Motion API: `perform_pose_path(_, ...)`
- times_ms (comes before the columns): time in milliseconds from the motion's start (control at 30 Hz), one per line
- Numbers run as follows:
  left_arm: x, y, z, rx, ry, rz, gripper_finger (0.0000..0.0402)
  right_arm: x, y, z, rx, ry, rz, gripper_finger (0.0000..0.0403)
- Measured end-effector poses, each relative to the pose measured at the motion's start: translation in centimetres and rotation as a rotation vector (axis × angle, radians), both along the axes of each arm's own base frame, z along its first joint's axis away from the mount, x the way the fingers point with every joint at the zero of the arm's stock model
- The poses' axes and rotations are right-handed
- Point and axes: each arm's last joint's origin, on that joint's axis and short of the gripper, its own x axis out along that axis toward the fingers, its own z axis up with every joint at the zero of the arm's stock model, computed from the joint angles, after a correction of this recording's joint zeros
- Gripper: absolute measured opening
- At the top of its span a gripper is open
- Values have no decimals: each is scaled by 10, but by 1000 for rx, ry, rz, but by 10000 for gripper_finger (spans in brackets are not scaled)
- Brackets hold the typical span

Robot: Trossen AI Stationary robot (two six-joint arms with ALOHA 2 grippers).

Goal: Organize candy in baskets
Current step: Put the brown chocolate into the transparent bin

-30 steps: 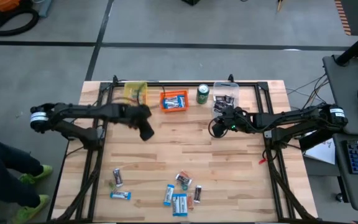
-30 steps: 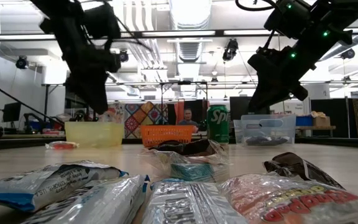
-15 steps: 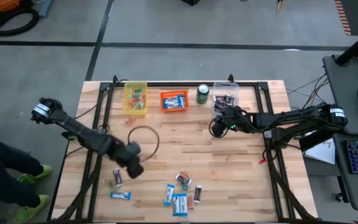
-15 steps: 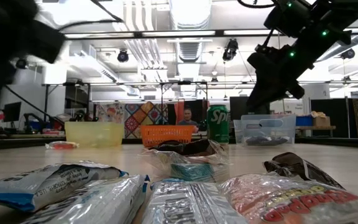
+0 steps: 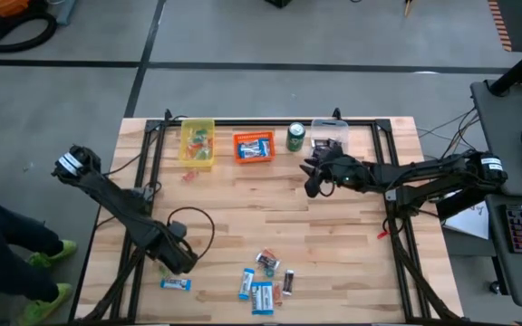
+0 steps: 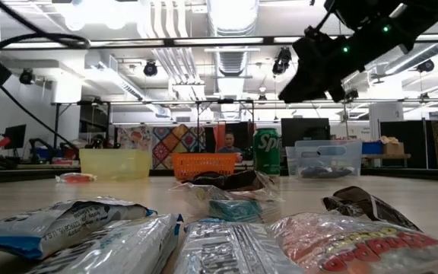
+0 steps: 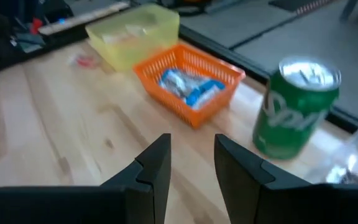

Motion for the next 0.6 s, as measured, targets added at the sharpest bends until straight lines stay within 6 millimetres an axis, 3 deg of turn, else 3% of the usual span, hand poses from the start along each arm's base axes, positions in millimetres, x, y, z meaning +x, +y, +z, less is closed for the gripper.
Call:
perform_pose_path(400,4,-10,-31,51,162,-15,144,7,-1,17,-75,-23,32,109)
perform_pose_path(600,9,-14,-33,59,149,-82,105,7,-1,17,-76,-23,33,109)
